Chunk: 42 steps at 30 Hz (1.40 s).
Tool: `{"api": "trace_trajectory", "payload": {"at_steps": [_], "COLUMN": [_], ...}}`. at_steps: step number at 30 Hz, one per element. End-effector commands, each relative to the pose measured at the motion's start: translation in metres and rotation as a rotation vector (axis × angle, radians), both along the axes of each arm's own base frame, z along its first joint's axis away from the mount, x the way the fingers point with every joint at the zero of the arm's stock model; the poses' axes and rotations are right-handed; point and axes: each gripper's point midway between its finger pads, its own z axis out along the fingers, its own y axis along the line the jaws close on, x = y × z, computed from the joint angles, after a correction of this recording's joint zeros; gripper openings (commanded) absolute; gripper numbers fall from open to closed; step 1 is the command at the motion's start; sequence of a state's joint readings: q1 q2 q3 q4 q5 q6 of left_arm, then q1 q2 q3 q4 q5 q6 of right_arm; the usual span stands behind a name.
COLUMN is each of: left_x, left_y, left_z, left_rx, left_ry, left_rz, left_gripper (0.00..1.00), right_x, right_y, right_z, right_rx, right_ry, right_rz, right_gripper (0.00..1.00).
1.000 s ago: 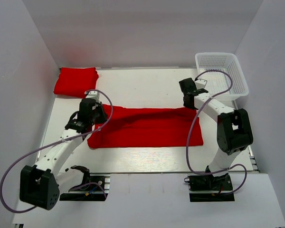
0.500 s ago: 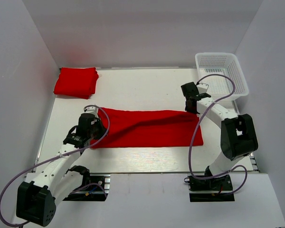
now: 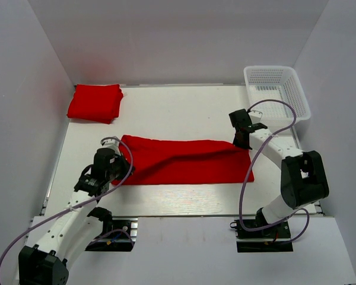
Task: Fold and stack the t-shirts
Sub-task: Fold the other side of the tshirt into a rectangle
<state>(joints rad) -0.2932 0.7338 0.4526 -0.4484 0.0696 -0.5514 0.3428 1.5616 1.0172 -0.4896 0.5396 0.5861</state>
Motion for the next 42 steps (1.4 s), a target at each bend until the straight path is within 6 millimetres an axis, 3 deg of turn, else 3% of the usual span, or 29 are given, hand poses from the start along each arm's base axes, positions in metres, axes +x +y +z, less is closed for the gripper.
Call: {"api": "trace_trajectory", "payload": {"at_steps": [1,7,13,14,17,20,26,27,29,30,35,41,42], "left_x": [-0.009,-0.011,-0.008,-0.005,-0.001,0.007,0.027,0.035,0.042,0.051,0.080,0.099,0.098], "left_y": [-0.003,-0.001,0.002,0.003,0.002,0.001,-0.003,-0.004,-0.006,-0.006,0.000,0.018,0.020], "left_z": [0.005,0.000,-0.006,-0.007,-0.007,-0.007,-0.001,0.006,0.008,0.011,0.015,0.001,-0.011], "left_rx": [-0.026,-0.023,-0.009,-0.004,0.006,0.025,0.062,0.062,0.076,0.090,0.186,0.305,0.333], "left_ry": [0.008,0.027,0.061,0.056,0.060,0.048,0.033,0.013,0.009,0.003,0.013,0.104,0.155], "left_rz": [-0.013,0.001,0.037,0.044,0.037,0.018,-0.016,-0.009,-0.020,-0.021,-0.004,0.075,0.076], "left_gripper": [0.00,0.00,0.00,0.00,0.00,0.00,0.00,0.00,0.00,0.00,0.00,0.00,0.00], "right_x": [0.000,-0.007,-0.029,-0.031,-0.034,-0.029,-0.022,-0.021,-0.022,-0.020,-0.020,-0.015,-0.014], "right_y": [0.000,0.011,0.006,0.005,0.000,0.004,0.021,0.021,0.023,0.023,0.024,0.023,0.023], "right_z": [0.011,-0.002,-0.023,-0.024,-0.022,-0.009,0.023,0.026,0.030,0.031,0.031,0.036,0.039], "right_rx": [0.008,0.060,0.060,0.052,0.024,0.035,0.105,0.105,0.115,0.116,0.113,0.104,0.102], "right_ry": [-0.042,-0.011,0.074,0.080,0.101,0.081,0.017,0.009,0.008,0.003,0.010,0.001,-0.005], "right_rz": [0.010,0.039,0.024,0.023,0.024,0.051,0.143,0.150,0.161,0.162,0.173,0.171,0.173], "right_gripper": [0.00,0.00,0.00,0.19,0.52,0.60,0.68,0.78,0.81,0.90,0.90,0.90,0.90]}}
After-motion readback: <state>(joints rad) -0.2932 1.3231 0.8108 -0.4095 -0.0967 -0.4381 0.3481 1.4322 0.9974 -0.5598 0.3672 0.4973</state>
